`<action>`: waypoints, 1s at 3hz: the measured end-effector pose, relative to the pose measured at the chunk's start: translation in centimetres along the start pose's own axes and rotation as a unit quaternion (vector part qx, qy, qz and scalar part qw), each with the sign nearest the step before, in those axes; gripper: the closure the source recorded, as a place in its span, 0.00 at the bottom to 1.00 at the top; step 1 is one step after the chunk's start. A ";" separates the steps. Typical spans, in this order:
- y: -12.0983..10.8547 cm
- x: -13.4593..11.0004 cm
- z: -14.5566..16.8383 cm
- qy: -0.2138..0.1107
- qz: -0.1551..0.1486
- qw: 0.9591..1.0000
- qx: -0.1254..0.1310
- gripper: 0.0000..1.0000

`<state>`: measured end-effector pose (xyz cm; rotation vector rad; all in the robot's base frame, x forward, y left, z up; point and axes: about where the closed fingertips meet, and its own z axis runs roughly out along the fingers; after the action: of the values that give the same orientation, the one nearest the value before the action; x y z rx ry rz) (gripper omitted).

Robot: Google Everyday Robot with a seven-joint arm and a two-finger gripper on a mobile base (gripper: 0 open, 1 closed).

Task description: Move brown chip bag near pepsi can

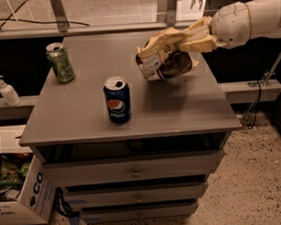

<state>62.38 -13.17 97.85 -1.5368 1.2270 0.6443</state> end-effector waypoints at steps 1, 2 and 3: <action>2.4 0.1 -1.0 -0.018 -0.006 1.000 -0.022 1.00; 5.0 0.8 -1.2 -0.029 -0.016 0.998 -0.050 1.00; 7.3 1.9 -0.9 -0.022 -0.022 0.996 -0.078 1.00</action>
Offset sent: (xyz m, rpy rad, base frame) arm -0.0777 -0.0224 -0.0441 0.0025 0.0083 0.1952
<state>56.12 -14.39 93.71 -1.6645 1.1280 0.7569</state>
